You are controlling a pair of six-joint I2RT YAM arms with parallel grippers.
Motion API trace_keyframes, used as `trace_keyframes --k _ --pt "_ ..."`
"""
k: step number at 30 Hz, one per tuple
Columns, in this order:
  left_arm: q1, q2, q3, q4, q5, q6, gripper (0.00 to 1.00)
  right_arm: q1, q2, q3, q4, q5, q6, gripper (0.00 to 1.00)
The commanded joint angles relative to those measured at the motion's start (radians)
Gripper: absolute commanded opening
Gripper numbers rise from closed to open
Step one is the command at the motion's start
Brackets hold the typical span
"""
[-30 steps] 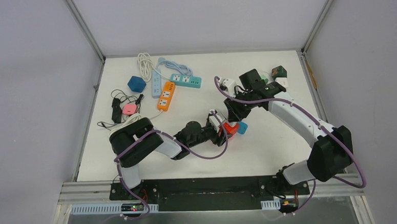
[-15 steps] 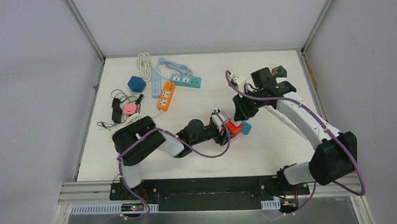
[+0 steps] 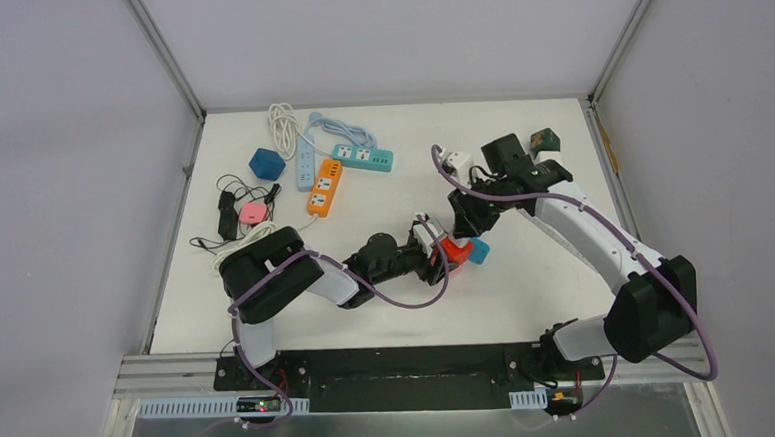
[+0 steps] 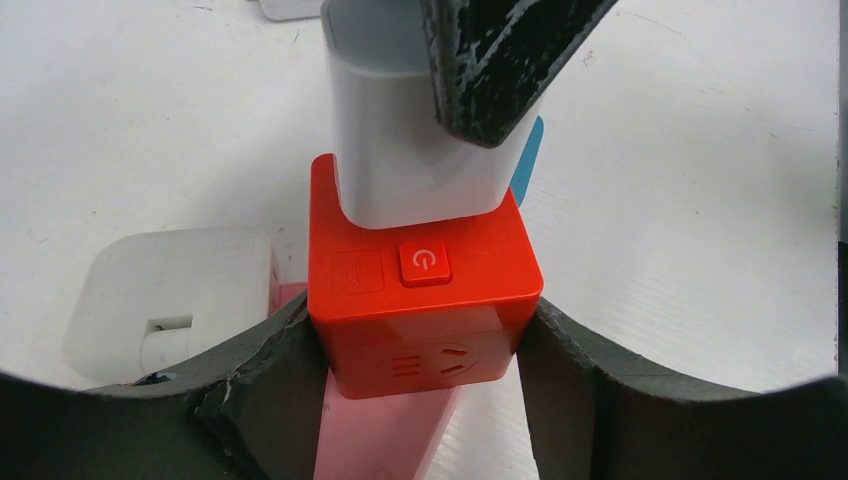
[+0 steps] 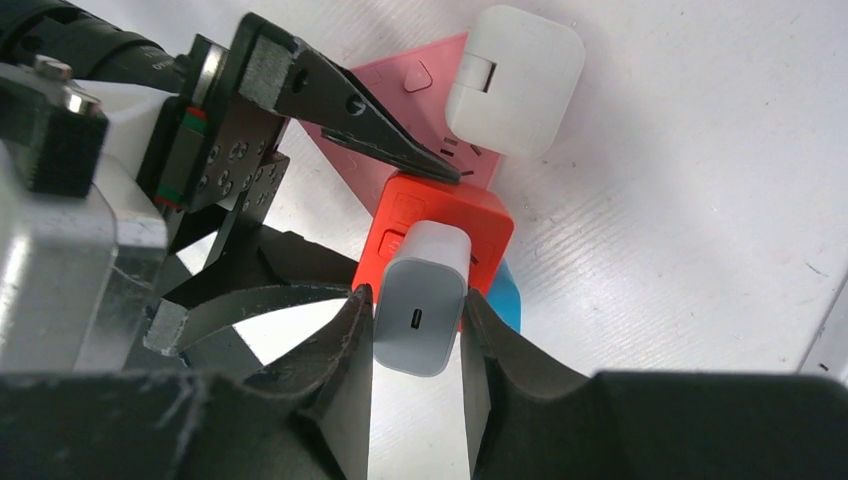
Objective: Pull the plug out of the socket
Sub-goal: Remove the plug from the socket.
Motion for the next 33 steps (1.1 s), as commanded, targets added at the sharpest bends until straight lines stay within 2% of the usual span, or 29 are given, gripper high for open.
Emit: trace_keyframes --k 1,11,14,17,26,30,33 --pt "0.029 0.047 -0.010 -0.119 0.015 -0.022 0.00 -0.037 -0.048 0.034 -0.088 -0.195 -0.057 0.00" --pt "0.032 0.028 -0.027 -0.115 0.015 -0.015 0.00 -0.039 -0.060 0.045 -0.083 -0.276 -0.042 0.00" --pt "0.031 0.030 -0.019 -0.122 0.021 -0.018 0.00 -0.029 -0.074 0.045 -0.074 -0.260 -0.040 0.00" --pt "0.032 0.030 -0.009 -0.134 0.023 -0.021 0.00 -0.062 -0.079 0.044 -0.076 -0.219 -0.043 0.00" --pt "0.032 0.018 0.013 -0.176 0.034 -0.022 0.00 -0.128 -0.123 0.038 -0.084 -0.288 -0.047 0.00" --pt "0.031 0.023 0.022 -0.191 0.047 -0.014 0.00 -0.108 -0.085 0.030 -0.078 -0.295 -0.035 0.00" --pt "0.031 0.028 0.041 -0.232 0.056 0.002 0.00 -0.030 -0.053 0.025 -0.057 -0.262 -0.017 0.00"
